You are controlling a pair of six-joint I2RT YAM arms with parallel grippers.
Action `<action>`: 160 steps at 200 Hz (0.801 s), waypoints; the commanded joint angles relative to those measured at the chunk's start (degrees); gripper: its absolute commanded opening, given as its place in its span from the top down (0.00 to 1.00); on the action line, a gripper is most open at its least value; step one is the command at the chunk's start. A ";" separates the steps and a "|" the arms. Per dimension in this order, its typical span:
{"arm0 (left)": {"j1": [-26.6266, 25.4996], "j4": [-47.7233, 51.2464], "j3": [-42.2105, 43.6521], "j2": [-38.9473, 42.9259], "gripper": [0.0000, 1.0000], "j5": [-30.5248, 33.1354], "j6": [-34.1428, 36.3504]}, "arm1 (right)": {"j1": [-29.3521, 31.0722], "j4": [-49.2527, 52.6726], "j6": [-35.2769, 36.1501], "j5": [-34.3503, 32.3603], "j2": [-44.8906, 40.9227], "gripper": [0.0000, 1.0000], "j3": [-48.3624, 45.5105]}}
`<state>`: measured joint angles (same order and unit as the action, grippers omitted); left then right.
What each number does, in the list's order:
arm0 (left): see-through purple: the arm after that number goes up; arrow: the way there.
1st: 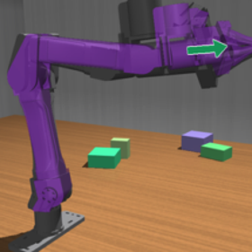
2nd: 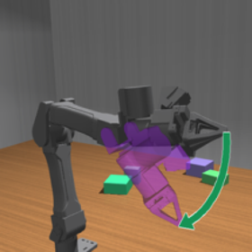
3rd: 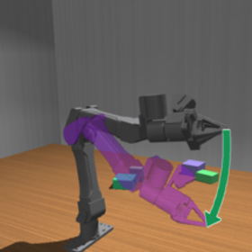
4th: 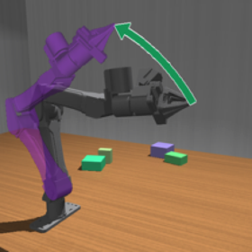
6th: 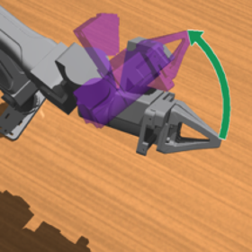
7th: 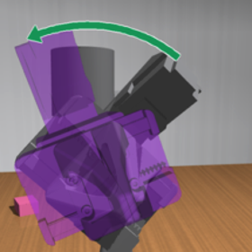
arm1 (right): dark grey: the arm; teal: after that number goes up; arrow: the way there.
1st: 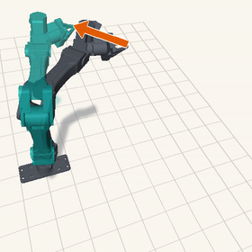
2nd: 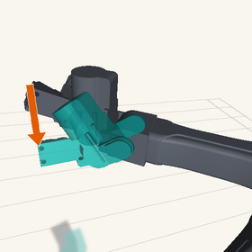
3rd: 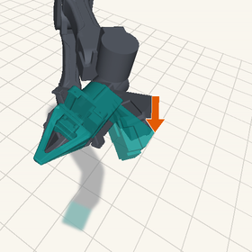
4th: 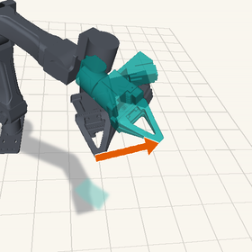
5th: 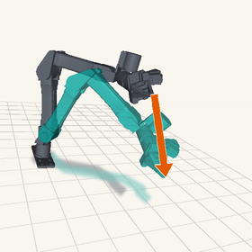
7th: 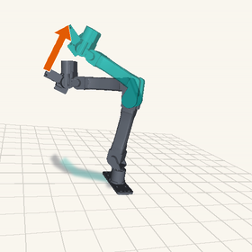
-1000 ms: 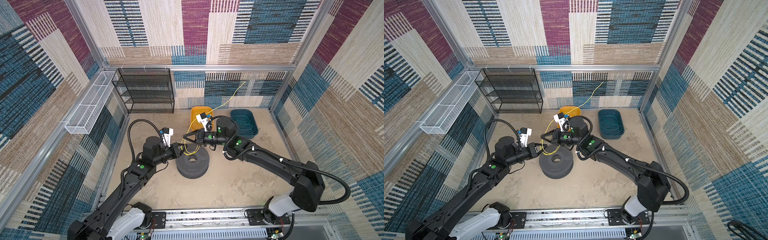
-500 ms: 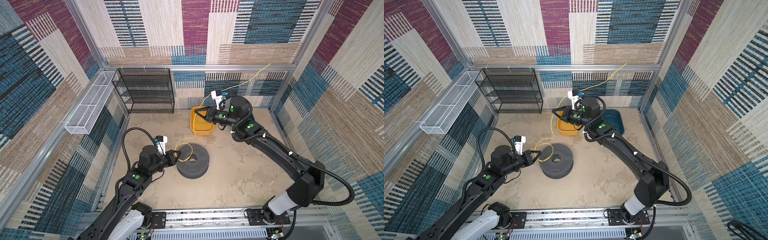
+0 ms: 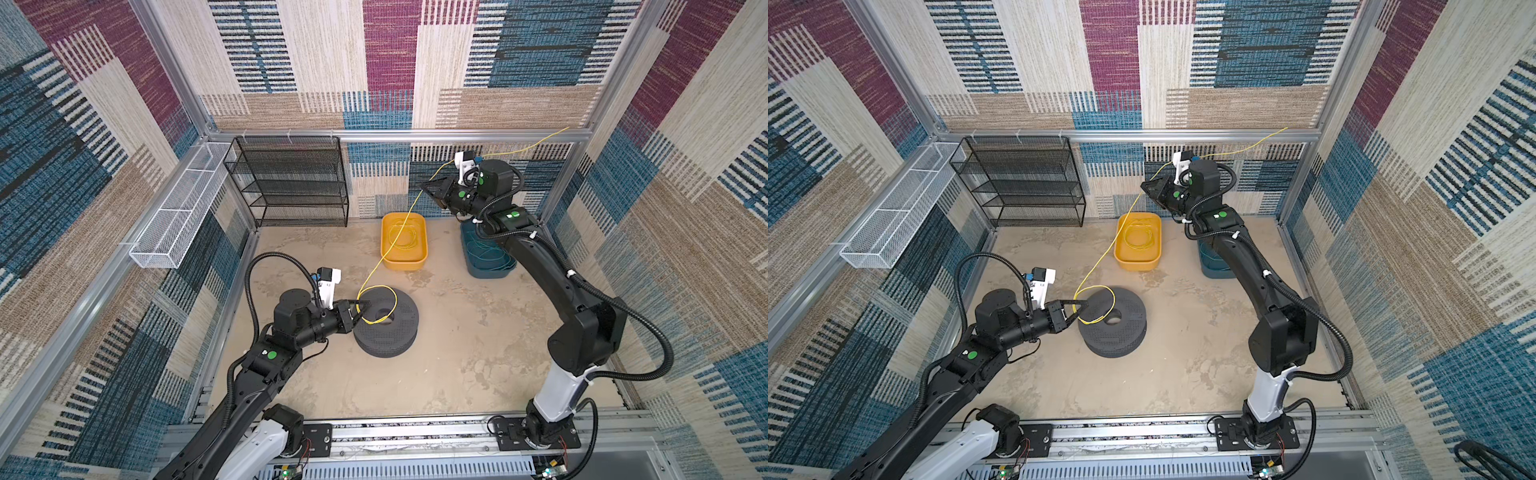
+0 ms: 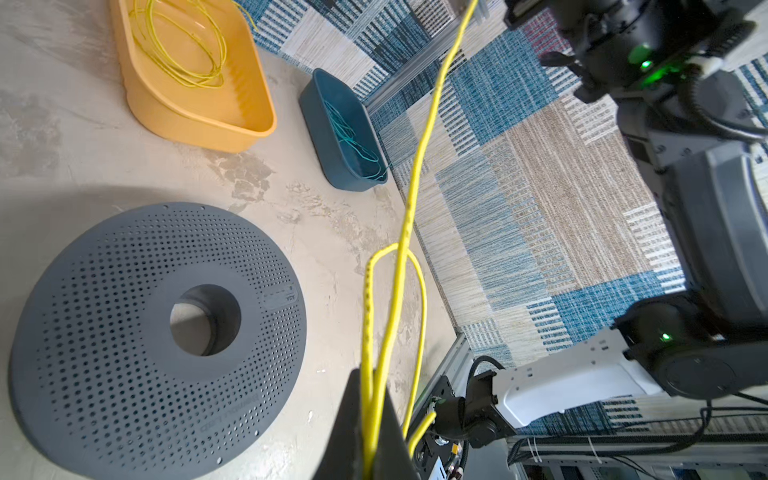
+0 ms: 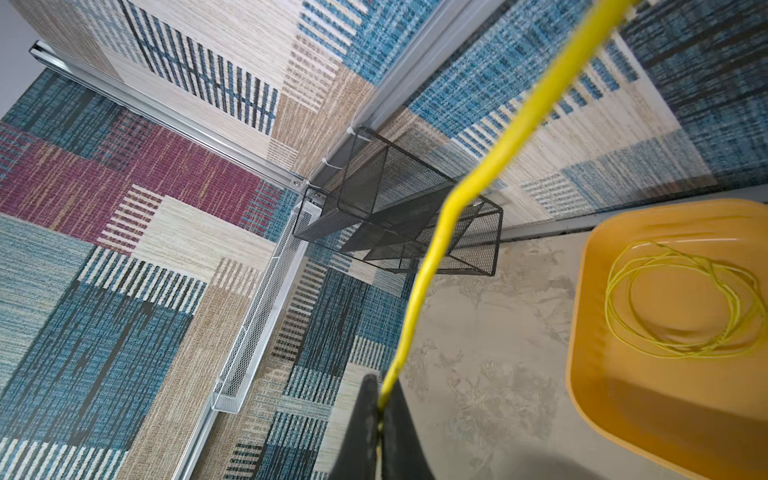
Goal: Wrap the cables
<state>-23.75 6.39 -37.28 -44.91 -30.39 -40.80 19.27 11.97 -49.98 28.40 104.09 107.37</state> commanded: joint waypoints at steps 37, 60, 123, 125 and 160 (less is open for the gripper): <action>-0.31 9.22 -0.25 2.27 1.00 -6.72 2.83 | -3.27 -8.12 -3.11 -4.43 5.34 1.00 5.70; -0.30 9.13 -0.34 2.45 1.00 -5.89 2.63 | -3.30 -7.09 -2.62 -2.59 6.12 0.99 5.63; -0.32 1.09 -2.18 -1.07 1.00 -3.37 -1.20 | -3.30 -8.76 -1.60 -0.86 -1.93 0.51 -9.03; -0.38 0.97 -2.29 -1.20 1.00 -3.34 -1.21 | -3.28 -8.97 -1.57 -0.78 -2.46 0.50 -9.90; -0.34 -3.92 -2.19 -4.42 1.00 -3.28 -2.64 | -3.28 -8.17 1.14 -3.01 -12.46 0.31 -22.60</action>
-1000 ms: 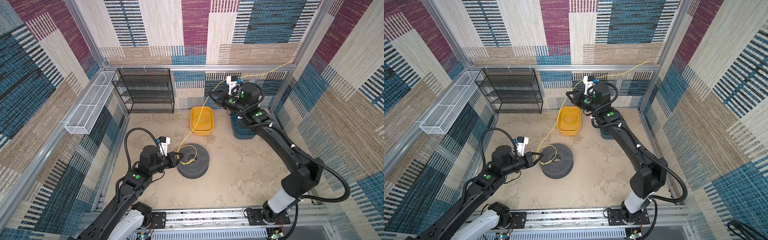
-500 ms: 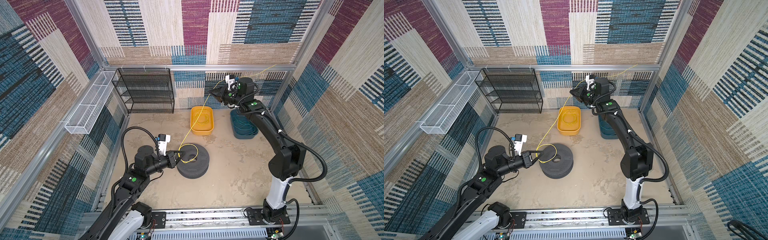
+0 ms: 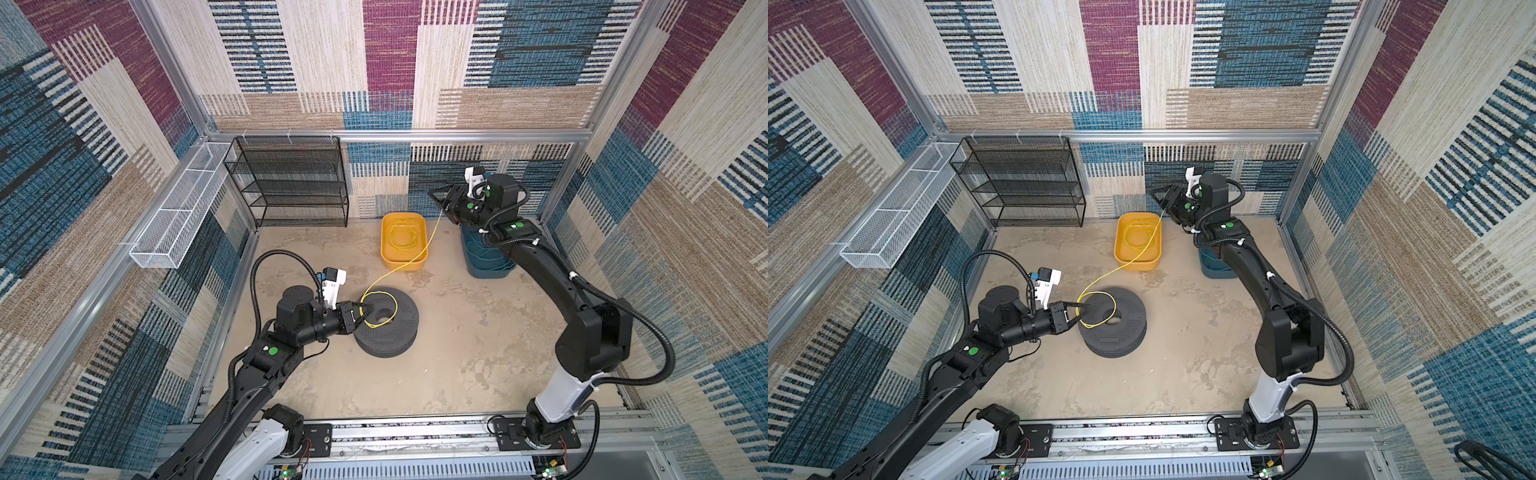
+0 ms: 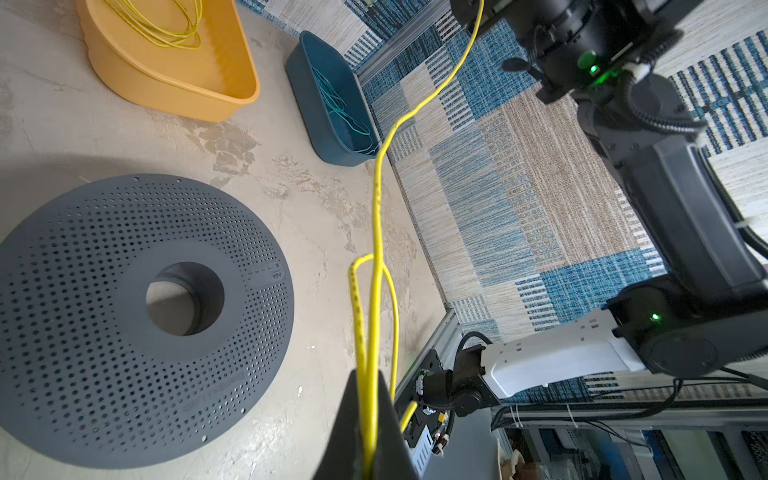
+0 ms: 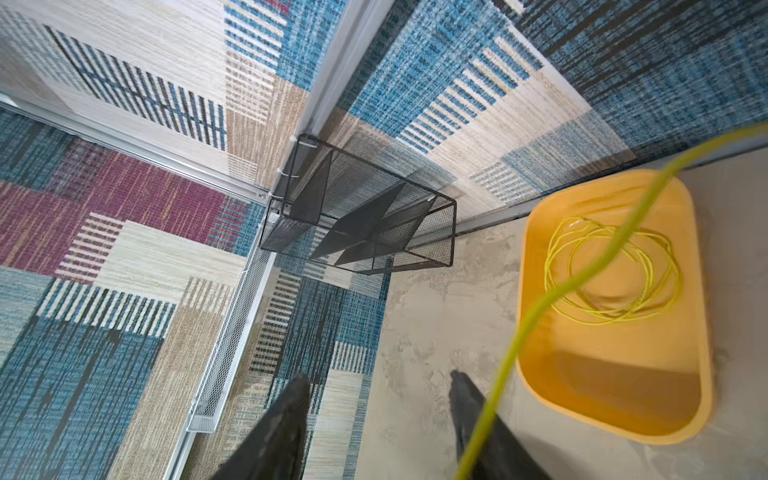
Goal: Wrap the cables
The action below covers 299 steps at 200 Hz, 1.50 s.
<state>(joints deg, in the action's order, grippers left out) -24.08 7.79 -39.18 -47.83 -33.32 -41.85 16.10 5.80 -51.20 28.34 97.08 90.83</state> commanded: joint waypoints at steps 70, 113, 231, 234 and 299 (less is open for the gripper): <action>-0.01 -11.62 -2.61 -7.97 1.00 -2.89 -1.88 | -0.27 5.70 8.21 -10.15 -26.34 0.13 -24.27; -1.03 -18.74 -2.60 -11.95 1.00 -5.36 -3.85 | -0.26 12.65 11.07 -14.50 -31.90 0.11 -22.75; -10.55 -16.41 -9.36 -19.67 1.00 -0.39 2.01 | 8.15 2.82 -1.84 -9.16 -40.94 0.20 -40.28; -10.75 -15.97 -9.56 -19.67 1.00 1.17 2.48 | 9.08 2.14 -2.29 -9.24 -40.74 0.22 -40.74; -15.13 -3.55 -14.08 -20.29 1.00 9.57 11.18 | 18.61 -5.18 -5.52 -9.97 -32.39 0.31 -37.68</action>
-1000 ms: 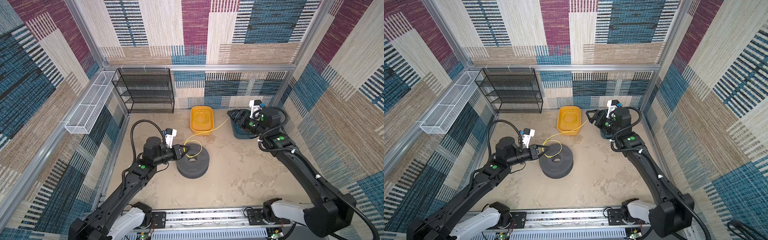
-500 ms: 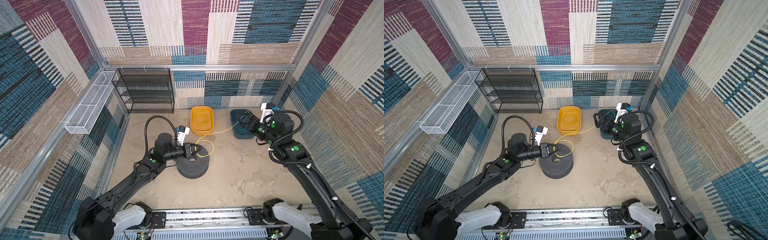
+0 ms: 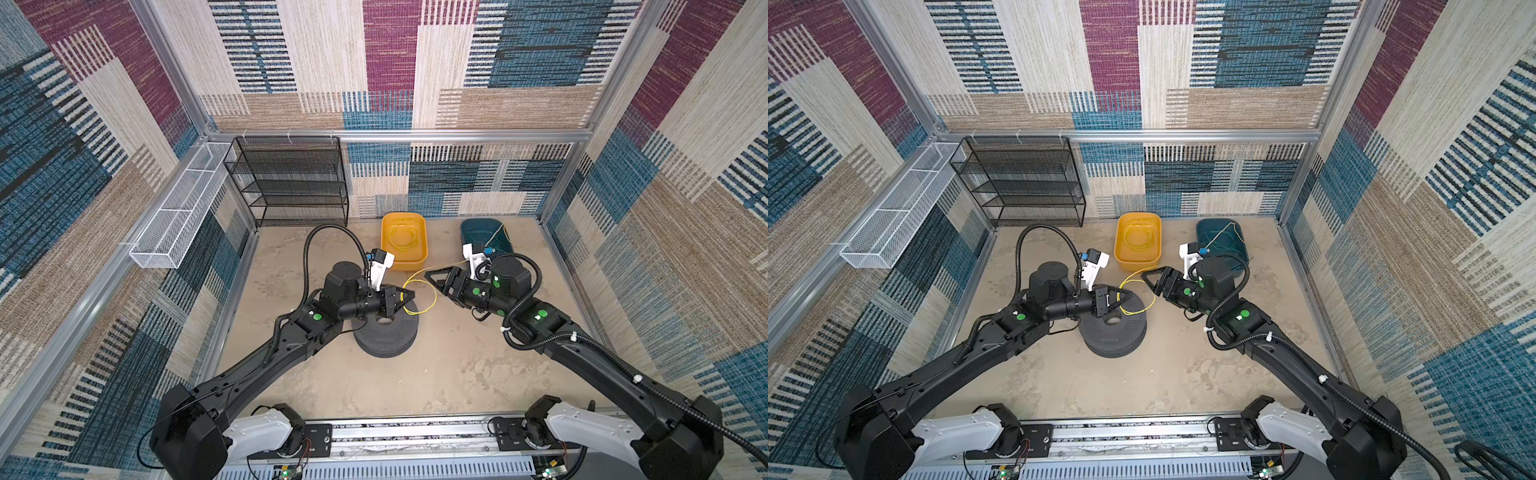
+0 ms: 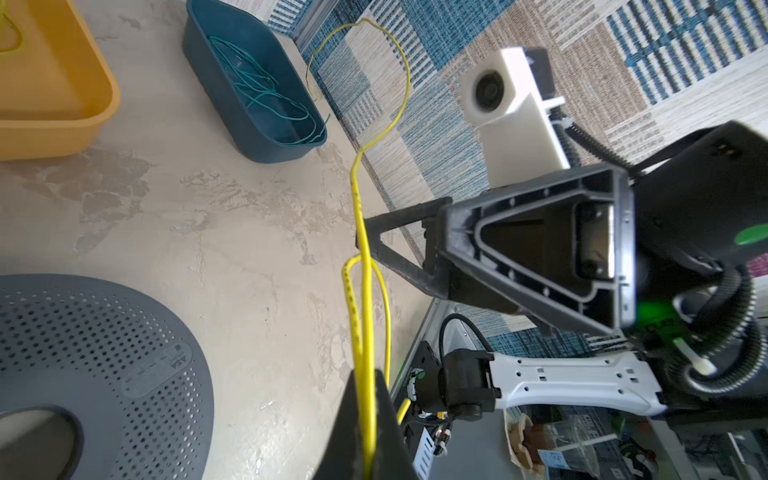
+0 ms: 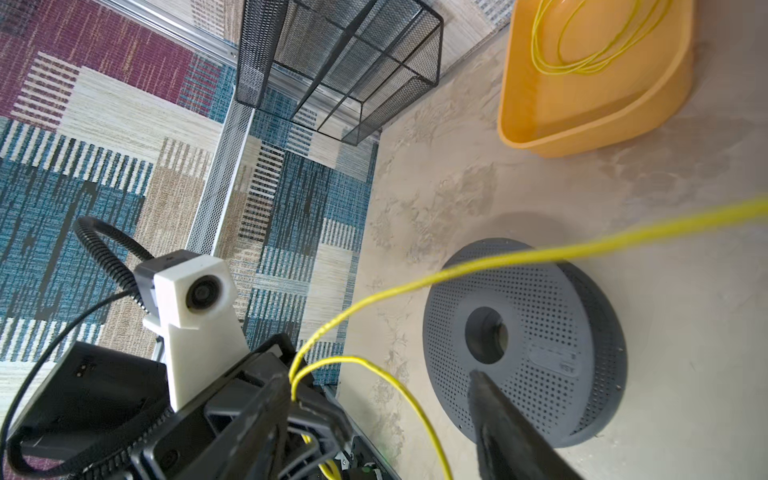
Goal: Wrap the cables
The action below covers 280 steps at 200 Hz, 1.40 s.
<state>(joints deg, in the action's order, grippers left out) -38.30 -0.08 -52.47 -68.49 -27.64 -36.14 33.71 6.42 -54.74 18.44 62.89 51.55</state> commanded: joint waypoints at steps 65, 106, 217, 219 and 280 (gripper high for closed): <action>-3.52 6.59 -2.27 0.55 1.00 6.60 8.47 | 1.41 -7.48 -3.22 2.94 5.92 0.36 3.70; -5.34 8.52 -3.16 0.63 1.00 9.00 11.11 | 1.39 -8.50 -4.48 3.53 5.49 0.50 2.77; -10.98 14.73 -7.46 -1.59 0.94 15.65 20.32 | 1.70 -10.41 -7.42 3.48 4.84 1.00 1.05; -10.95 14.81 -7.45 -1.57 0.90 15.74 20.36 | 1.70 -10.31 -7.29 3.37 4.78 1.00 1.09; -10.89 19.71 -6.58 8.15 0.28 18.79 18.81 | 1.70 -9.22 -5.60 4.22 3.90 1.00 1.93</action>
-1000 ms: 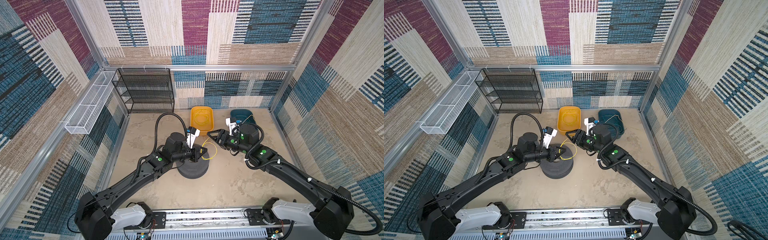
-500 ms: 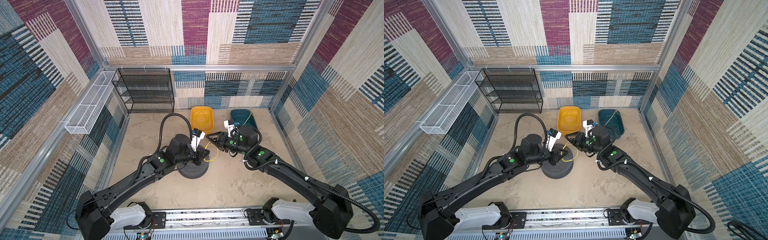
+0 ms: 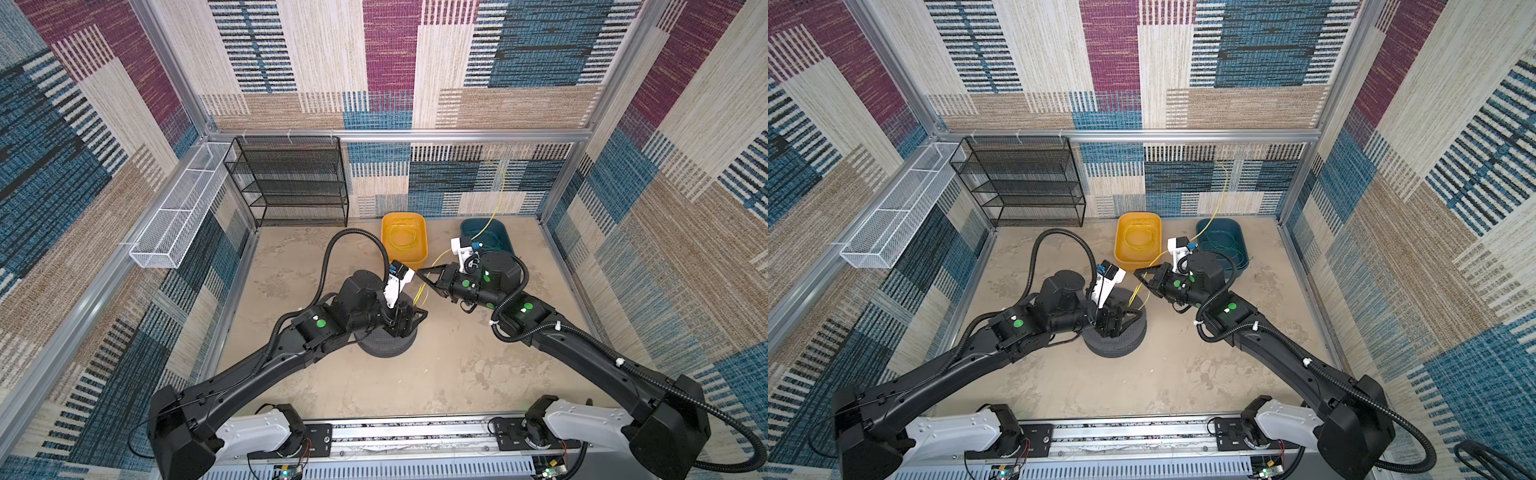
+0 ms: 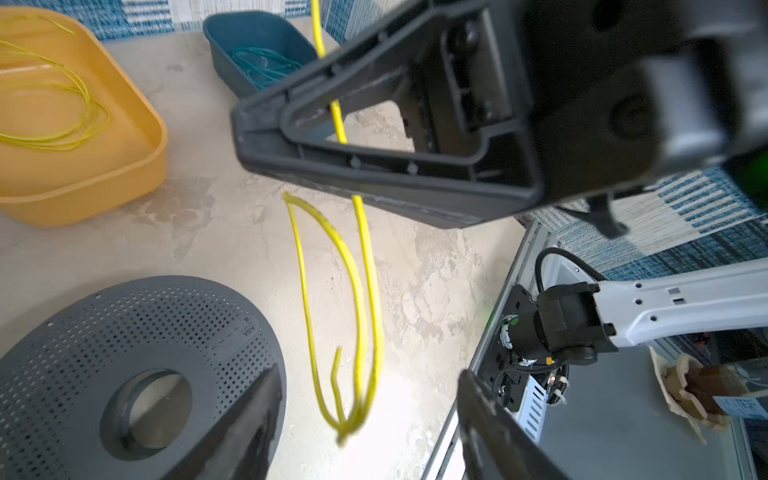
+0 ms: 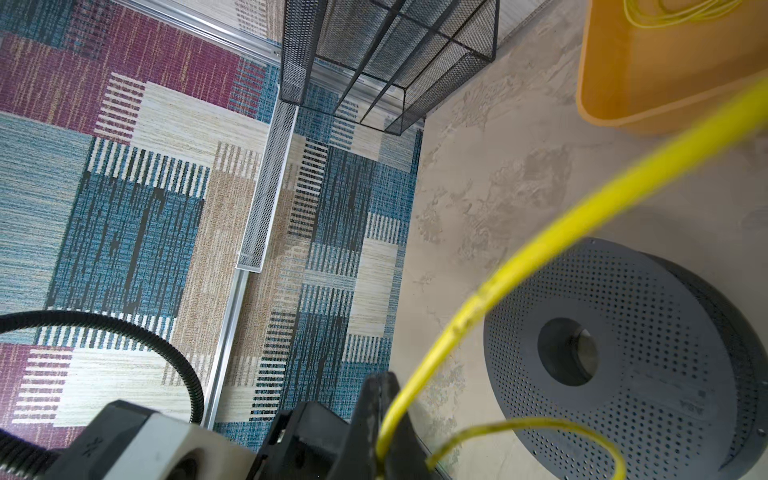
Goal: Wrap the cables
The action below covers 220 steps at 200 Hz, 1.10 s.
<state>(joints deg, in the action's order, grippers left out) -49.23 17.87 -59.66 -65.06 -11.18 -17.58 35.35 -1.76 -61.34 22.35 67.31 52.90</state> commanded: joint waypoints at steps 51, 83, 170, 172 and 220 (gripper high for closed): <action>1.84 2.11 2.47 8.86 0.42 7.61 -2.63 | 0.22 -2.41 0.83 2.01 -0.53 1.00 0.18; 3.31 -1.03 1.15 4.70 0.46 2.20 -5.81 | 0.59 -2.32 0.98 2.08 -0.86 1.00 0.01; 3.44 -7.55 1.21 2.16 0.70 -3.33 -7.85 | 1.73 -2.68 0.77 2.17 -1.26 1.00 -0.61; 3.44 -7.62 1.32 2.20 0.70 -3.35 -7.94 | 1.80 -2.76 0.71 2.19 -1.23 1.00 -0.65; 3.45 -7.38 1.21 0.35 0.76 -4.50 -7.65 | 2.70 -3.34 0.73 2.63 -0.51 1.00 0.00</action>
<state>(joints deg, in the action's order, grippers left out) -45.78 12.60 -58.26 -63.72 -13.91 -24.77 37.71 -1.89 -61.01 24.03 66.65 52.34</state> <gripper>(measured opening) 0.246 0.060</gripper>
